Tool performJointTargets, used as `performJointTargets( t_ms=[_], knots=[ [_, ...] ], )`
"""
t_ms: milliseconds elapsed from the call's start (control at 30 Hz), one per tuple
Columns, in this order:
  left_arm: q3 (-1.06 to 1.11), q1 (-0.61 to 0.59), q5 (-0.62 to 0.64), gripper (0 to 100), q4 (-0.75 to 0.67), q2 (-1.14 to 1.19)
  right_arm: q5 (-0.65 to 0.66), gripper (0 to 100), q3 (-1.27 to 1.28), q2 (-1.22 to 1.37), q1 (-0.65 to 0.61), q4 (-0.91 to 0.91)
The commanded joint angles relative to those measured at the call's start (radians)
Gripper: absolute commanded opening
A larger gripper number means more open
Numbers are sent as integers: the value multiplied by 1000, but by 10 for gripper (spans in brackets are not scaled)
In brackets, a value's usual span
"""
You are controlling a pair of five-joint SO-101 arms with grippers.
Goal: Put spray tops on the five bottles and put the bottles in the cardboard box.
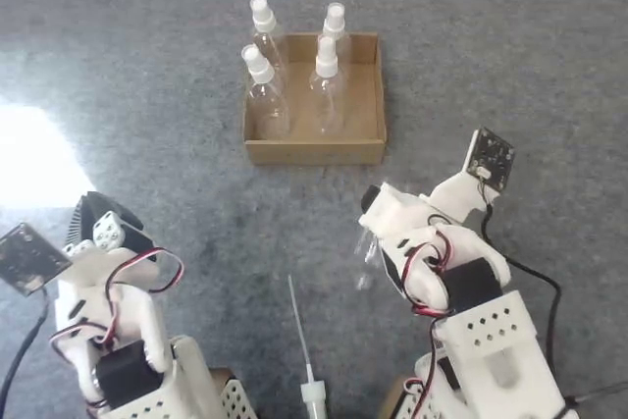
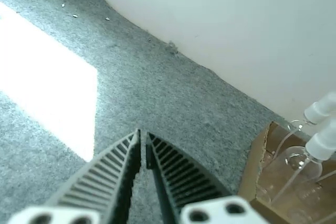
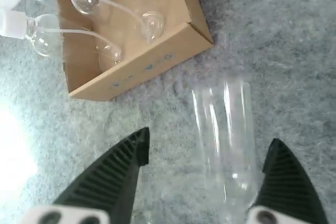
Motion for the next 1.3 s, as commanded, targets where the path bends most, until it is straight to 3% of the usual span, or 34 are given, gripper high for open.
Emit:
performJointTargets(
  t_ms=[0, 233, 300, 400, 500, 633, 1267],
  knots=[
    [-7, 3, -5, 13, -26, -18, -2, 307, -11, -25, -7, -21],
    [-7, 3, -5, 13, -26, -18, 109, 291, -17, -27, -5, -21],
    [-7, 3, -5, 13, -28, -18, 150, 210, -28, -27, -5, -21],
    [-7, 3, -5, 13, -28, -18, 176, 3, -69, -25, -5, -21],
    [-7, 3, -5, 13, -28, -18, 176, 61, -109, -21, -13, -12],
    [-7, 3, -5, 13, -28, -18, 241, 0, -135, -15, -13, -16],
    [-7, 3, -5, 13, -28, -18, 262, 6, -189, 88, -91, -19]
  ],
)
